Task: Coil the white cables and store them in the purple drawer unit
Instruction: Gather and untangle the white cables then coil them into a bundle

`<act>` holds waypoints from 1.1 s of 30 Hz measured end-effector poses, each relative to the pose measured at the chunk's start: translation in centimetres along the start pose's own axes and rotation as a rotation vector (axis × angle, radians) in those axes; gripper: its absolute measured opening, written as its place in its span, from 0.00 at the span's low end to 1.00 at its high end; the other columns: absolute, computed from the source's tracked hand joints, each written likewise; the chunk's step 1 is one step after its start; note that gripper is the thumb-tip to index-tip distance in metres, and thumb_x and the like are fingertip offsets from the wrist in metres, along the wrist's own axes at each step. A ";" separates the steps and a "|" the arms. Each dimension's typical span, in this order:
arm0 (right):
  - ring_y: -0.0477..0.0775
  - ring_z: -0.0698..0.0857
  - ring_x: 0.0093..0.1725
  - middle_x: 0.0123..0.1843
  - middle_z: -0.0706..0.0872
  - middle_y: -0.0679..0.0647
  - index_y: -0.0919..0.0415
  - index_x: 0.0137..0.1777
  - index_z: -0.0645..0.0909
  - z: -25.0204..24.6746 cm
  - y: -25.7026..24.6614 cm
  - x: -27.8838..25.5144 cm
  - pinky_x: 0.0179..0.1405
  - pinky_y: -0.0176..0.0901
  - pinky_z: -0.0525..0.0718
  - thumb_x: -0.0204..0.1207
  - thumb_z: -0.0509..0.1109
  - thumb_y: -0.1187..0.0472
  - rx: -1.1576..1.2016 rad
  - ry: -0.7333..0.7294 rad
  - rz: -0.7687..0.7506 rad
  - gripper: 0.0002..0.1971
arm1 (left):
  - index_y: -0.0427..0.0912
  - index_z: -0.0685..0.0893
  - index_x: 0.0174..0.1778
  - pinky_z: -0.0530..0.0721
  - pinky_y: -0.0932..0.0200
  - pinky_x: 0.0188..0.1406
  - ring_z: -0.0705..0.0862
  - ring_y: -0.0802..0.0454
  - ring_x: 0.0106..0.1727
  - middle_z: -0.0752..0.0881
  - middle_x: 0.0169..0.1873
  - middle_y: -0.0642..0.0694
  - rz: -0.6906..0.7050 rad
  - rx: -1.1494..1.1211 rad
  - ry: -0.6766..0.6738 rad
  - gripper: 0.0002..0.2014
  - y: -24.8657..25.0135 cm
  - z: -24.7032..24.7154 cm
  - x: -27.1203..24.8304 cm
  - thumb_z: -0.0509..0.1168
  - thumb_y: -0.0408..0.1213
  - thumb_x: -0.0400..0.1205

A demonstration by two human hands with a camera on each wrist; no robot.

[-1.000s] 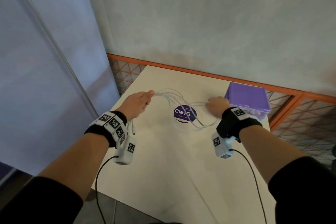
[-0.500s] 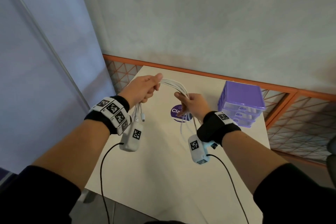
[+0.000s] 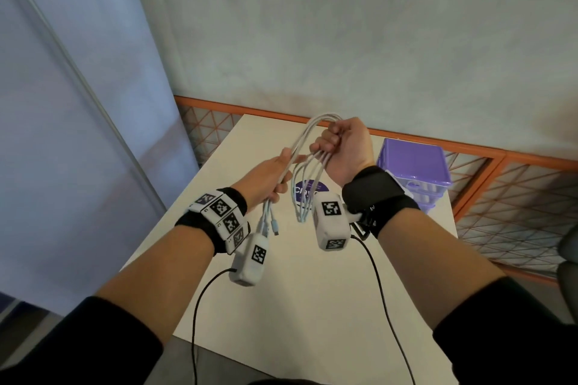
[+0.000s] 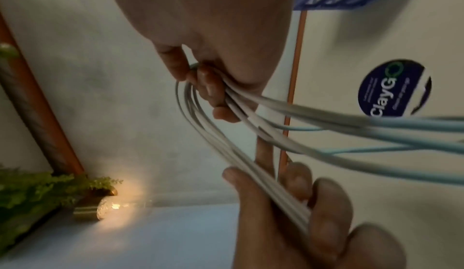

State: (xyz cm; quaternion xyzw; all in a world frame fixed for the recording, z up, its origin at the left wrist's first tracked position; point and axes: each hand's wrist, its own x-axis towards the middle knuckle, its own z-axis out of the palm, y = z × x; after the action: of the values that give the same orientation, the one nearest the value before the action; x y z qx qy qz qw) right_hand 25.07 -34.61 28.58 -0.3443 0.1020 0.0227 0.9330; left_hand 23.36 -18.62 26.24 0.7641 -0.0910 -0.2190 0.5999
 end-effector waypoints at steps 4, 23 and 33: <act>0.49 0.62 0.20 0.21 0.61 0.49 0.57 0.27 0.64 0.0 0.2 -0.2 0.30 0.44 0.71 0.76 0.53 0.62 0.166 0.030 0.013 0.15 | 0.49 0.75 0.38 0.67 0.59 0.26 0.65 0.53 0.28 0.67 0.28 0.50 0.017 0.379 -0.050 0.27 1.5 1.6 -0.2 0.56 0.72 0.71; 0.48 0.70 0.24 0.20 0.65 0.49 0.56 0.28 0.68 -1.0 -0.3 -1.1 0.39 0.45 0.78 0.83 0.61 0.46 0.042 0.011 -0.029 0.23 | 0.47 0.84 0.39 0.66 0.57 0.25 0.69 0.45 0.33 0.71 0.37 0.42 -0.096 0.427 -0.016 0.13 2.3 0.4 0.9 0.59 0.49 0.78; 0.49 0.71 0.25 0.22 0.69 0.49 0.57 0.29 0.68 -1.8 -1.2 -0.8 0.37 0.42 0.75 0.84 0.55 0.44 0.079 0.070 -0.027 0.24 | 0.43 0.81 0.47 0.78 0.55 0.59 0.85 0.59 0.44 0.88 0.40 0.52 0.083 0.391 -0.065 0.25 1.9 0.1 0.7 0.48 0.60 0.83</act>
State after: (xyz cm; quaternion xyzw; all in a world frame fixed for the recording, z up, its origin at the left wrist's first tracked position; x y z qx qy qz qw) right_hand 24.14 -36.68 28.21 -0.3093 0.1306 -0.0061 0.9419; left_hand 24.15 -19.47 27.86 0.8542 -0.1826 -0.1966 0.4453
